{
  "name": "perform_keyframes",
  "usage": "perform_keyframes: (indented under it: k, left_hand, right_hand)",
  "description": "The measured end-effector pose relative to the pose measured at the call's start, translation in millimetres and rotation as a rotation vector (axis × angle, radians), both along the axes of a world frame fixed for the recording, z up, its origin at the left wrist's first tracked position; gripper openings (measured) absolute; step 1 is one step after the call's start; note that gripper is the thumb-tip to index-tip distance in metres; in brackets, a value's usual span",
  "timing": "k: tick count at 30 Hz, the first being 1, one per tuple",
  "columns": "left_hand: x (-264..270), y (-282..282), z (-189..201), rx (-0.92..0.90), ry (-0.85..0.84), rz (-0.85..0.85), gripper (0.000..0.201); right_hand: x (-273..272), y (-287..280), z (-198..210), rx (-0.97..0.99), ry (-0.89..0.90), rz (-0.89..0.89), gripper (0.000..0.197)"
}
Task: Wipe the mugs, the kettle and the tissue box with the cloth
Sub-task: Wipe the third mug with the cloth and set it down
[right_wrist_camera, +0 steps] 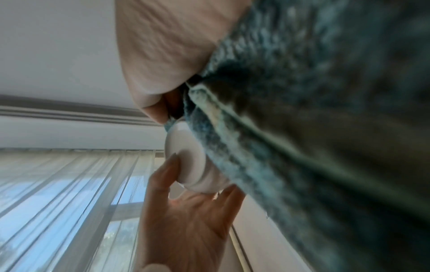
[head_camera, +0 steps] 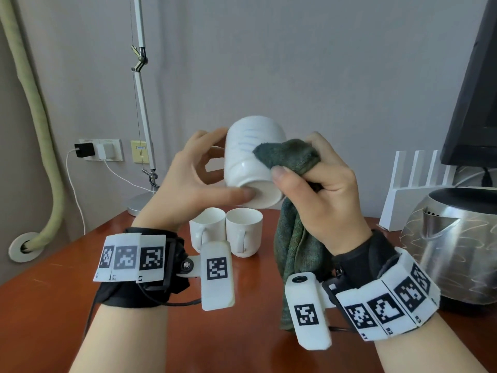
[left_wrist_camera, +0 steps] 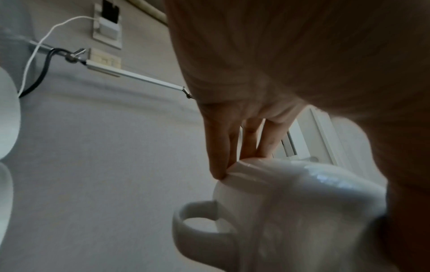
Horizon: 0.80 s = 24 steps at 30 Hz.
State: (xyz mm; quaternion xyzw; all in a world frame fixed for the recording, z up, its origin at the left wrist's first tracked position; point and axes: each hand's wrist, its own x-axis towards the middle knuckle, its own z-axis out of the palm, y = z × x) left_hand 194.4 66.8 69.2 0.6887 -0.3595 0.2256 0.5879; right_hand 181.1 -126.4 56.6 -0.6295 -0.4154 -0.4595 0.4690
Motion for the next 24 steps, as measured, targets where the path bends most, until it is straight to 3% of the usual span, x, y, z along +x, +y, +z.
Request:
perform_keyframes:
  k: [8,15,19,24]
  left_hand:
    - [-1.1,0.6,1.3,0.178,-0.088,0.174,0.084]
    - [-2.3,8.4,4.0,0.061,-0.122,0.217,0.077]
    - [-5.0,10.8,6.6,0.017,-0.143,0.268,0.076]
    - [-6.5,6.5,9.3,0.081,-0.314,0.397,0.088]
  right_hand:
    - [1.0,2.3,-1.5,-0.246,-0.107,-0.202,0.035]
    - [4.0,-13.5,3.0,-0.105,-0.07,-0.121,0.03]
    - [10.7,-24.7,3.4,-0.06,-0.053,-0.232,0.035]
    - [4.4,-12.5,5.1,-0.084,-0.163,-0.293,0.044]
